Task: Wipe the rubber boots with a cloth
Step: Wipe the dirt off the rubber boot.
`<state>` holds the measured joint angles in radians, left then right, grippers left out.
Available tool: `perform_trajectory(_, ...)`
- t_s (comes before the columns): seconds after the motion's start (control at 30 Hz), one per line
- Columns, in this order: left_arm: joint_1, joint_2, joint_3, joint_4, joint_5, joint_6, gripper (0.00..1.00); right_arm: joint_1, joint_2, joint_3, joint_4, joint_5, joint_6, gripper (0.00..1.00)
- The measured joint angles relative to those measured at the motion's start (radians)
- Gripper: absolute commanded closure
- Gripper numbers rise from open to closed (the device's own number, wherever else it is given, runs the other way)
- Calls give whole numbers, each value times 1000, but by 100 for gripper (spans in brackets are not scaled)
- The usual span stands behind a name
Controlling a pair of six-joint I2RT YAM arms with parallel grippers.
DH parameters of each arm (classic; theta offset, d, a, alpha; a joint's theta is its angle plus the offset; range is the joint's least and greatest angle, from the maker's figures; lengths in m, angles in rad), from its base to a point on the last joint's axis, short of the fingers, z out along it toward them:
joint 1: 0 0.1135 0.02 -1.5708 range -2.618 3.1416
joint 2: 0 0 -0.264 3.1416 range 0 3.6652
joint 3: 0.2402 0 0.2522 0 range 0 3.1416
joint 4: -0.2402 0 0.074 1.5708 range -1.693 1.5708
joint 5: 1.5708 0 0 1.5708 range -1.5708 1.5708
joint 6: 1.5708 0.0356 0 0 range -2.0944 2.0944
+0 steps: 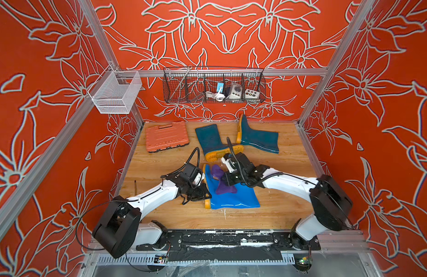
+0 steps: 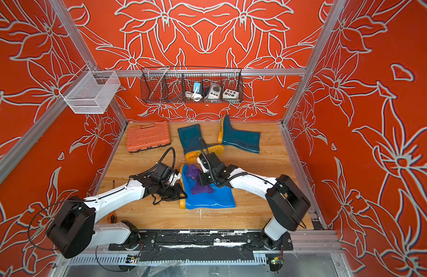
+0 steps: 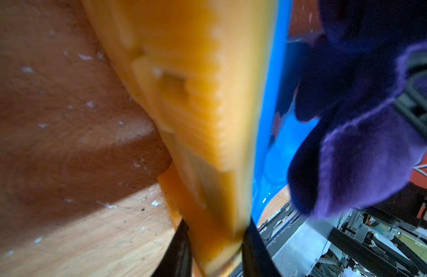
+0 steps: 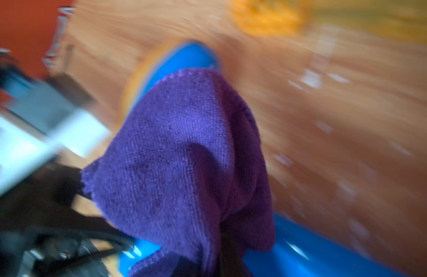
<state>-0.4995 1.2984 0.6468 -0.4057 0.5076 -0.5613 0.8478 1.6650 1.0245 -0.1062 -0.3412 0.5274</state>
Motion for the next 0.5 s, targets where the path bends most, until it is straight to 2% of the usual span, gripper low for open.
perform_trajectory(0.07,-5,0,6,-6,-5,8,100,3,53,16,18,-36,6,100)
perform_trajectory(0.13,-14,9,25,-27,-17,23,100,-37,82,-7,23,-66,13,100)
perform_trajectory(0.27,-34,74,105,-82,-39,64,100,-256,51,-152,67,-150,35,100)
perform_trajectory(0.37,-60,143,180,-103,-52,108,90,-450,-21,-257,44,-160,32,100)
perform_trajectory(0.43,-84,191,233,-110,-61,139,82,-526,-80,-298,2,-149,23,100)
perform_trajectory(0.5,-105,228,274,-111,-75,170,62,-542,-155,-317,-55,-129,7,100)
